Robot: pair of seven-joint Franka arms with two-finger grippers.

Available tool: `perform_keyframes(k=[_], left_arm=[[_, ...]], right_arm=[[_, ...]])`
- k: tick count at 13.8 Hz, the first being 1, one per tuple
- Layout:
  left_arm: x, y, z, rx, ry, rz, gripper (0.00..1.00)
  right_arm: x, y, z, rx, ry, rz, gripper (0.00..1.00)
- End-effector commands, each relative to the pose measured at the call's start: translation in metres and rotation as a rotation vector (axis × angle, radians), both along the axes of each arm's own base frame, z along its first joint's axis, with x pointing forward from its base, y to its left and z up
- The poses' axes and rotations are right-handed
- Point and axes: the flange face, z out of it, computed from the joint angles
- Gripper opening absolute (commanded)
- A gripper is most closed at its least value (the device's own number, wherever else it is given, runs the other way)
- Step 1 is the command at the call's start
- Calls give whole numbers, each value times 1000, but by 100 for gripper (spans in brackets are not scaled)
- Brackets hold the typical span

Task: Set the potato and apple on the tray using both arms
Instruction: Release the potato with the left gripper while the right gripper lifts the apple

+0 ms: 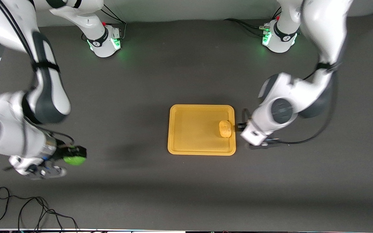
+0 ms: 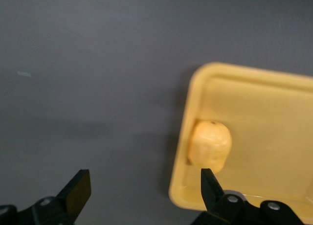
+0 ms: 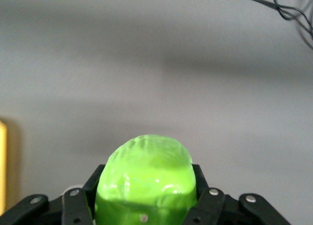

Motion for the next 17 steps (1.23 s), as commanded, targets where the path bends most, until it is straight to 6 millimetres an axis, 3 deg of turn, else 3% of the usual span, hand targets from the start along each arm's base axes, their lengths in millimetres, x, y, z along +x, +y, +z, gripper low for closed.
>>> perform_keyframes(k=[1, 3, 4, 5, 7, 9, 12, 14, 17], left_arm=[[-7, 63, 56, 10, -14, -11, 100], [-14, 102, 81, 18, 7, -58, 100], [-17, 114, 92, 19, -7, -65, 100], [-18, 129, 104, 18, -22, -69, 100], [-30, 140, 120, 22, 9, -129, 100], [-38, 151, 137, 23, 4, -166, 100], [-58, 160, 154, 49, -49, -210, 99], [-40, 183, 180, 26, -168, -149, 100], [-27, 190, 185, 25, -194, -109, 100]], right_arm=[[-42, 19, 58, 16, 49, 40, 48], [-67, 58, 77, 13, 48, 6, 48], [-80, 92, 80, 9, 52, -26, 48], [-92, 132, 80, 3, 55, -37, 48], [-117, 215, 72, -6, 51, -121, 48], [-144, 311, 51, -6, 28, -210, 48], [-166, 416, 25, 0, 8, -318, 48], [-172, 468, -5, 4, -4, -365, 48], [-163, 497, -84, -4, -80, -363, 48]])
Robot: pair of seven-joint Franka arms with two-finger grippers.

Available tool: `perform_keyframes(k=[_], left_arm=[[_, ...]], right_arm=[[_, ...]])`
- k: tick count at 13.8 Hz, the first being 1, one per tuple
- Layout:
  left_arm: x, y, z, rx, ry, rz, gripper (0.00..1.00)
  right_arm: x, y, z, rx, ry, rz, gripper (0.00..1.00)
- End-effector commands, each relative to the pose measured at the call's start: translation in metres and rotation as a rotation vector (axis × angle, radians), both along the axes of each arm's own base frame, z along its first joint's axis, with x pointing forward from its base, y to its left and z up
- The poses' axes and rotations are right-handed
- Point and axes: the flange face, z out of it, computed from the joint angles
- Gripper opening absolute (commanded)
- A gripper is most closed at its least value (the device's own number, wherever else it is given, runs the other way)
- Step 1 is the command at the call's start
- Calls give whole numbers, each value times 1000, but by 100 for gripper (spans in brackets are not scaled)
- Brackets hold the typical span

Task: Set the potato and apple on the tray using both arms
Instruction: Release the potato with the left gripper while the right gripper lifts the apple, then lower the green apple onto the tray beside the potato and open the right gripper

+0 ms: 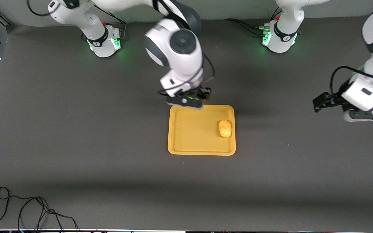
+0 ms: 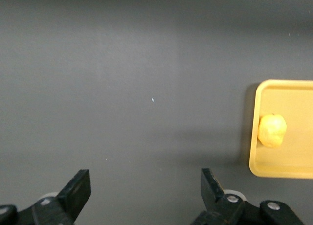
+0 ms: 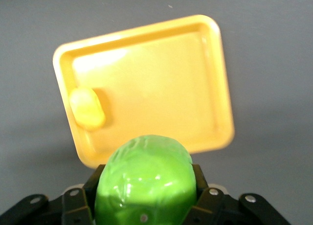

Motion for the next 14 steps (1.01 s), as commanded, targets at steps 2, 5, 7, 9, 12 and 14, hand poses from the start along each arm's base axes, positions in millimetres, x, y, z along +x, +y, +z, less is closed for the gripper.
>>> perform_keyframes(k=[2, 5, 7, 9, 12, 14], left_arm=[[0, 34, 16, 3, -9, -11, 100], [-25, 46, 11, 24, 61, -133, 100], [-48, 47, 8, 43, 62, -179, 100], [-49, 60, 10, 44, 47, -177, 100], [-49, 66, 4, 45, 47, -198, 100], [-47, 65, 0, 38, 46, -195, 100]], right_arm=[[27, 21, -100, -13, -71, -17, 48], [34, 17, -164, -74, -101, 13, 48], [38, 12, -183, -74, -105, 18, 48], [39, 12, -196, -67, -111, 19, 48], [39, 11, -214, -69, -105, 10, 64], [42, 11, -204, -52, -117, 9, 100]])
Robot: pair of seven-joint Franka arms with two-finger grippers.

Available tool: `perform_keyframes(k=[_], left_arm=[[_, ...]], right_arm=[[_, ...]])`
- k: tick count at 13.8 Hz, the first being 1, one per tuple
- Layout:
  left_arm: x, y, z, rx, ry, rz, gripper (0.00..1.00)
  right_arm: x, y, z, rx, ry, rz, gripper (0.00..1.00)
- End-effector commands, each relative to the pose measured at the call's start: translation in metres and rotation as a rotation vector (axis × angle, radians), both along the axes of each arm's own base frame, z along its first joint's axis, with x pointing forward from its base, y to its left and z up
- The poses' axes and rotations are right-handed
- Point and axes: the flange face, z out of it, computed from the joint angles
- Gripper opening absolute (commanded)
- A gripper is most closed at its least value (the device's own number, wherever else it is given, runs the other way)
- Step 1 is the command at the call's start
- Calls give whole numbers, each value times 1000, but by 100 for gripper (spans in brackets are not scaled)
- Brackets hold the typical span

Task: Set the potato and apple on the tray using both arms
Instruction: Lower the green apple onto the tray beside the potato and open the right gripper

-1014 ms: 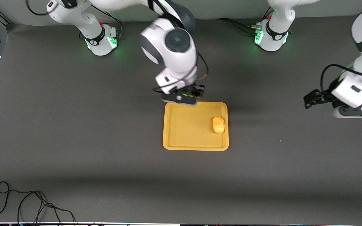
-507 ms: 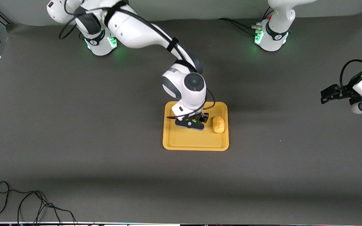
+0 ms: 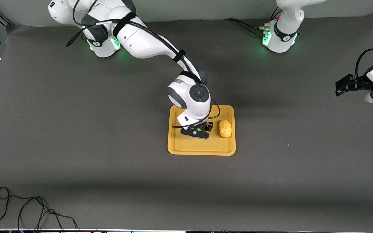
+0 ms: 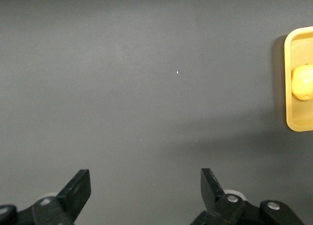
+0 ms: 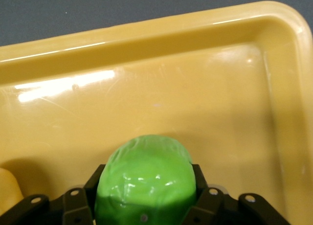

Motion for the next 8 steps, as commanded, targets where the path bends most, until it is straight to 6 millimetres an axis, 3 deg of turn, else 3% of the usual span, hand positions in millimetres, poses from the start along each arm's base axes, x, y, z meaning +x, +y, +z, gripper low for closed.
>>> perform_keyframes(k=[1, 3, 4, 8], left_arm=[[-6, 3, -3, -1, 5, -14, 100], [5, 5, -9, 5, 12, -42, 100], [11, 5, -8, -1, 10, -60, 100], [10, 4, -9, -16, 23, -47, 100]], right_arm=[[6, 6, 22, 24, -27, -19, 100], [6, 3, 77, 3, 1, -36, 100], [7, -3, 115, 4, 14, -50, 100], [10, -55, 265, 13, 27, -104, 100]])
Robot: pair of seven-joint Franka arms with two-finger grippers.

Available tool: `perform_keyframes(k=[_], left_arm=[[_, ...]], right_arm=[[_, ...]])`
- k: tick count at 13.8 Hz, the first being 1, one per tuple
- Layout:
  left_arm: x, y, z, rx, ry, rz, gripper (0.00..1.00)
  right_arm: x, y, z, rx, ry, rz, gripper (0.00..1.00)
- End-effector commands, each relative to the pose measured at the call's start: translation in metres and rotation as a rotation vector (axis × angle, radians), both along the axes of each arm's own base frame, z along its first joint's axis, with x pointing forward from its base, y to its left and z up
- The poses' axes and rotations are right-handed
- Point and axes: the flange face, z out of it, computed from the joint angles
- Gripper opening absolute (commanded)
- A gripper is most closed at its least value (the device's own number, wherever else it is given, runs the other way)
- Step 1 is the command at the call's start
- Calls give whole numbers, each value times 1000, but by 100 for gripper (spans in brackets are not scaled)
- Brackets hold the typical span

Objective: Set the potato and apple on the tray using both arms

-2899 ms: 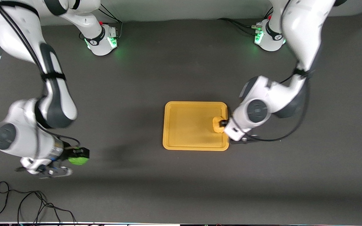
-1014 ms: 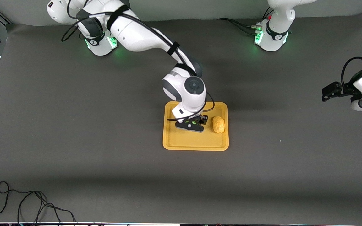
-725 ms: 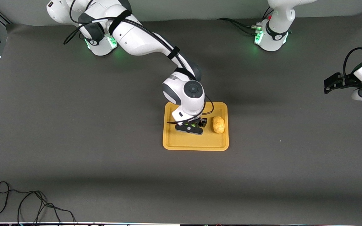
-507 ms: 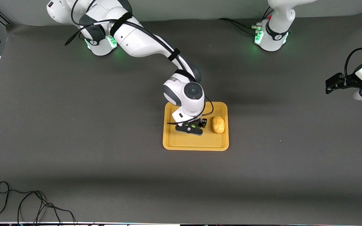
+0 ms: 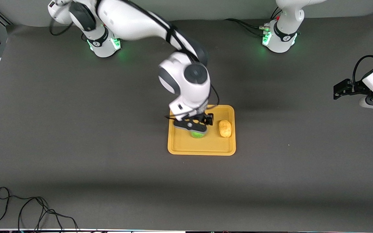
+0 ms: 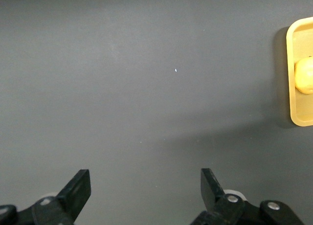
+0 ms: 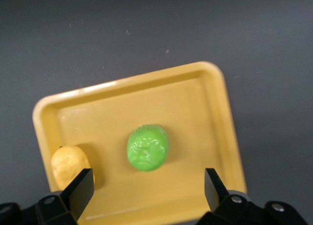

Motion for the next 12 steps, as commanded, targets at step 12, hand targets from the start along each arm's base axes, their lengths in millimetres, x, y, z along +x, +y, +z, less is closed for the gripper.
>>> perform_keyframes(k=[12], left_arm=[[13, 18, 1, -39, -35, 57, 100]], right_arm=[[5, -384, 195, -19, 139, 217, 100]])
